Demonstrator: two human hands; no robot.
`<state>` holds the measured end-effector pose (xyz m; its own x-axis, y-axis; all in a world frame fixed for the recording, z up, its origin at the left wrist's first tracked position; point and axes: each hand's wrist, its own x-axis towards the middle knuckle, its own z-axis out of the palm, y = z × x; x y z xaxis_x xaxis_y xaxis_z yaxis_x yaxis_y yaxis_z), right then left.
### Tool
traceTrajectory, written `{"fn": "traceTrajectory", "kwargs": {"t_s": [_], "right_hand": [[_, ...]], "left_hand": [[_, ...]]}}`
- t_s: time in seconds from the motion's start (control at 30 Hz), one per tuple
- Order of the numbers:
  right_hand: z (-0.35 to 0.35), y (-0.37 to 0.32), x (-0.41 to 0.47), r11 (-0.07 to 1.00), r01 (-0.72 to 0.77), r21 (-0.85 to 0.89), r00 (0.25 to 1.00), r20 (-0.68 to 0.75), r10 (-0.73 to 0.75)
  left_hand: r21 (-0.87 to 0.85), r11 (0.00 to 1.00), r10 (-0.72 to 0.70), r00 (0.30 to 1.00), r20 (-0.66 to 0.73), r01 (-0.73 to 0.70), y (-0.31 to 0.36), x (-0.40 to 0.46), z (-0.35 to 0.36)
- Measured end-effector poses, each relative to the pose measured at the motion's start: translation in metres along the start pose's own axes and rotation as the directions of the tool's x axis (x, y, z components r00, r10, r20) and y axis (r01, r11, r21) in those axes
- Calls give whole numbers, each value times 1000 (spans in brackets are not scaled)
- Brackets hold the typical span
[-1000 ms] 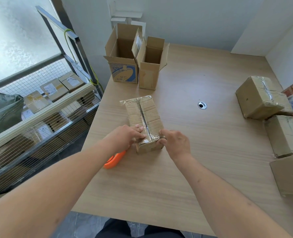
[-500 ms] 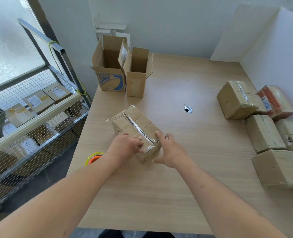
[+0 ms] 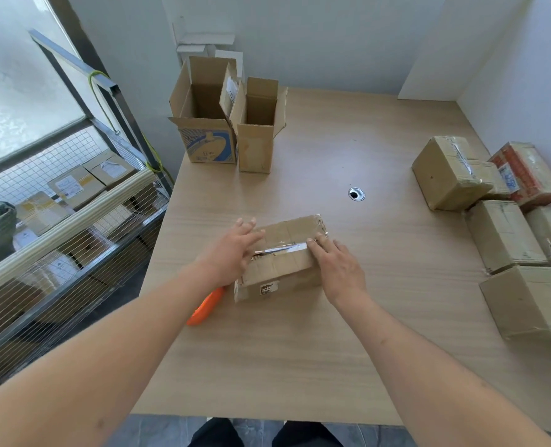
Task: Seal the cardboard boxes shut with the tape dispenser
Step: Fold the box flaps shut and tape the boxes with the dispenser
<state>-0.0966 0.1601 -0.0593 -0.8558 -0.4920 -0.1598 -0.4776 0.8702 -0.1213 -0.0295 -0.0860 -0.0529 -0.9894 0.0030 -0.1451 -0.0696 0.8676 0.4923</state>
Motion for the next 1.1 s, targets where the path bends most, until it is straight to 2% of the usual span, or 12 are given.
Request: {"fn": "traceTrajectory", "kwargs": {"t_s": [0.1,0.2,0.27,0.37,0.43,0.57,0.73,0.83,0.97,1.1], "right_hand": [[4,-3,5,999,-35,-28,995,90,37],[7,-9,9,998,-36,-48,990,133,43],[8,-13,8,1000,-12,2,997,72,12],[13,-23,2,981,97,166,992,-100,-81],[18,-29,0,956,159,247,983,-134,-129],[26,-32,-4,940,179,290,981,-119,-150],[31,-31,-10,953,201,225,975,-141,-173],[35,-36,-19,945,285,161,955,-137,-265],[33,-27,-17,942,282,183,957,9,-288],[22,-33,-16,944,219,248,974,3,-227]], "left_hand": [[5,1000,-7,995,98,7,-13,-14,2],[81,997,-8,987,160,-5,-12,-23,4],[87,996,-3,983,184,-14,-12,-25,2],[102,995,-2,978,208,-20,-14,-25,2],[159,987,-11,980,199,-22,-15,-26,7],[299,954,-19,995,101,-12,-9,-31,21],[408,912,-48,998,43,26,3,-32,29],[433,894,-110,994,-26,110,17,-33,37],[474,878,-111,992,53,72,20,-32,33],[498,867,-43,992,116,-21,14,-31,21]]}}
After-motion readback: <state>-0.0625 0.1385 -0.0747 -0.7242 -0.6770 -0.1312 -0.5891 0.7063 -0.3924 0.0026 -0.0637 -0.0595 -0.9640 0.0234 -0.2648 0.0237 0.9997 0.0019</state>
